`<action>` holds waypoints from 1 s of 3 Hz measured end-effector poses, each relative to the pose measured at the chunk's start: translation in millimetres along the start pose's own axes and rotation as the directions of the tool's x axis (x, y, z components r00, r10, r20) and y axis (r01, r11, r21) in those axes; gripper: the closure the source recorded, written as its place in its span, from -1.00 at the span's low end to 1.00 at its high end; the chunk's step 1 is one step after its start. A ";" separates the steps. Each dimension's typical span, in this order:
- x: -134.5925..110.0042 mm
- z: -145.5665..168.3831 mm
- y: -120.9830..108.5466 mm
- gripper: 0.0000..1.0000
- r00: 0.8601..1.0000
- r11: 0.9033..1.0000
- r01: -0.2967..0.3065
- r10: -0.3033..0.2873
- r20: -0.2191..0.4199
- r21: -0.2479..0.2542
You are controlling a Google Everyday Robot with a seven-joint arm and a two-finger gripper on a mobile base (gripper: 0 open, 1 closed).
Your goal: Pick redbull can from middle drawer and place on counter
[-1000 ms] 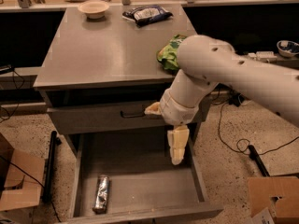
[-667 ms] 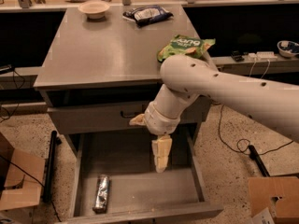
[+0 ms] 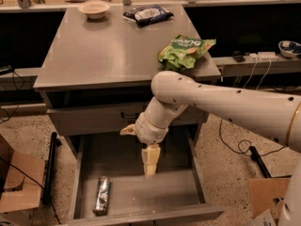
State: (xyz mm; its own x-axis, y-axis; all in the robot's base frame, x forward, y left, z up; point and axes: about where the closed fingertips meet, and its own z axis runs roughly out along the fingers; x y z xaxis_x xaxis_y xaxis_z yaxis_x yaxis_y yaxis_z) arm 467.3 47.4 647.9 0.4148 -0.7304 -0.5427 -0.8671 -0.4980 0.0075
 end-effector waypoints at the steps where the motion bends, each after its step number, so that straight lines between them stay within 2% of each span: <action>1: 0.1 3.1 -0.4 -1.00 1.000 1.000 -0.006 0.006 0.001 -0.007; 2: -4.6 35.4 -15.2 -1.00 1.000 0.999 0.024 -0.023 0.017 -0.048; 3: -7.5 80.0 -35.9 -1.00 0.997 0.994 0.081 -0.080 0.016 -0.079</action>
Offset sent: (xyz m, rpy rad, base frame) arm 0.0072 0.0658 -0.0625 0.0084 0.0648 0.1115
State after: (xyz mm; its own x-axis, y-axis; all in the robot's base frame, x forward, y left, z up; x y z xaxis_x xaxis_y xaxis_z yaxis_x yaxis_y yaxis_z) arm 473.3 108.2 584.5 0.4783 -0.6810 -0.5546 -0.8065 -0.5906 0.0296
